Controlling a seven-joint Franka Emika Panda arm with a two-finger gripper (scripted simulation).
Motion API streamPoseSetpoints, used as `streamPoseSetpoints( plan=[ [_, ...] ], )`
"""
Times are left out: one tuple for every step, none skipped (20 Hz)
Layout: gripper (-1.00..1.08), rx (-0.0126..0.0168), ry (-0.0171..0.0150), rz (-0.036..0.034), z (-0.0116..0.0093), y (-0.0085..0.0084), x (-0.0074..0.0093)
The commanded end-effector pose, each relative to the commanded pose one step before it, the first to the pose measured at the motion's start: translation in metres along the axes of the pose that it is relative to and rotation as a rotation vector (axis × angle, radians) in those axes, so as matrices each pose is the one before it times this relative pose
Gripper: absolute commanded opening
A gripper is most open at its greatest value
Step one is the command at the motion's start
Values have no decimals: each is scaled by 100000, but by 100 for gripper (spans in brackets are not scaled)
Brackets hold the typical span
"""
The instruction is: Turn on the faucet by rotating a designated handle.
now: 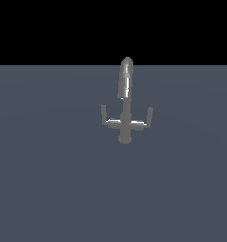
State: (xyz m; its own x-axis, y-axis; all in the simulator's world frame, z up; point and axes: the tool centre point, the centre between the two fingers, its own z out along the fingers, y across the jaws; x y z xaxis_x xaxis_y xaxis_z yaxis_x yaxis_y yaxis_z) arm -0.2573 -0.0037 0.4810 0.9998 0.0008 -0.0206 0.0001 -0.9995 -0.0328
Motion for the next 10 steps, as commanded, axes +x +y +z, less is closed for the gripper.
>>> streamPoseSetpoints(
  plan=[
    [-100,0,0,0,0,1,0],
    [-100,-98,-34,-134,4,-15,0],
    [-100,-306,-111,-424,14,-65,4],
    [-100,-471,-170,-653,20,-90,4],
    [-100,-647,-233,-897,27,-127,6],
    [-100,-808,-290,-1119,32,-159,8],
    [-100,-854,-305,-1181,32,-169,9],
    [-100,-669,-236,-922,24,-135,7],
    [-100,-463,-161,-635,15,-95,4],
    [-100,-261,-87,-353,8,-56,2]
  ],
)
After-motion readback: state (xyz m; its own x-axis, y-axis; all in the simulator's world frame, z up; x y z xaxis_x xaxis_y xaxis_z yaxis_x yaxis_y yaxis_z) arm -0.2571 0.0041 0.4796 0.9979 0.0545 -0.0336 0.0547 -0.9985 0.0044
